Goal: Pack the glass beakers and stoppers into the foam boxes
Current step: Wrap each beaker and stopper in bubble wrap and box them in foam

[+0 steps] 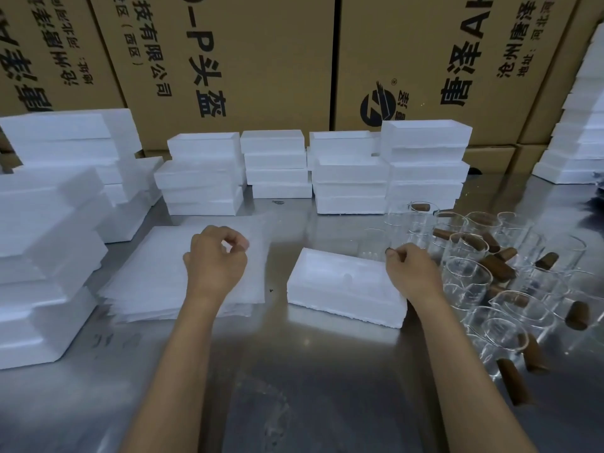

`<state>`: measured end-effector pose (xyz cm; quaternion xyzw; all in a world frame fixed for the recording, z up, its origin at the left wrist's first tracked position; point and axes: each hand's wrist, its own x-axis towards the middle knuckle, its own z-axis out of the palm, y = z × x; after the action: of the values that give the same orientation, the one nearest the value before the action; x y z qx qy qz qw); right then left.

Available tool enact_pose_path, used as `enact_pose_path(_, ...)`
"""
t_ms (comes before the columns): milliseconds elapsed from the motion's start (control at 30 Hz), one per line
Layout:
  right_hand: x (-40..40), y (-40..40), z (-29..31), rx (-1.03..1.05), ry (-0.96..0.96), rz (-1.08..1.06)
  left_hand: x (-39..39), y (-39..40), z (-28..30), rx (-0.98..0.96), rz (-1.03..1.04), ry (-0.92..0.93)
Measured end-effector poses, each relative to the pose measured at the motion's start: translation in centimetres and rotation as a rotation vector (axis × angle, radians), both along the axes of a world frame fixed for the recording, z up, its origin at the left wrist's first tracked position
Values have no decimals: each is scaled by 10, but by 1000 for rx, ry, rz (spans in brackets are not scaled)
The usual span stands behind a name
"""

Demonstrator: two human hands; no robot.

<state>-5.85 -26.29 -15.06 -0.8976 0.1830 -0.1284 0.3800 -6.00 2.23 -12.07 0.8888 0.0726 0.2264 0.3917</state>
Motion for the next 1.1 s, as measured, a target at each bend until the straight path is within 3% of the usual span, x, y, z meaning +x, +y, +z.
enact_pose_path(67, -3, 4, 4, -119, -110, -69, -2, -4, 5, -206, -61, -46)
enact_pose_path(167, -11, 15, 16, -159, -473, -93, -2, -9, 8, -378, -124, -50)
enact_pose_path(267, -19, 40, 35, 177, -667, 159, -2, -15, 6, -428, -174, 12)
enact_pose_path(367, -28, 72, 41, 358, -624, 457, -4, -22, 5, -464, -213, 35)
enact_pose_path(433, -31, 83, 35, 263, -551, 538, -6, -24, 6, -512, -191, 25)
enact_pose_path(567, -30, 84, 18, -281, -443, 483, -11, -26, 12, -628, -204, -83)
enact_pose_path(667, -30, 93, 12, -324, -448, 423, -20, -38, 19, -534, -337, -144)
enact_pose_path(733, -29, 98, 11, -183, -438, 350, -26, -51, 22, -448, -404, -175)
enact_pose_path(900, -23, 87, 24, 583, -354, 245, -37, -69, 24, -414, -540, -120)
enact_pose_path(1100, -24, 72, 34, 1117, -261, 459, -44, -72, 25, -437, -727, 3)
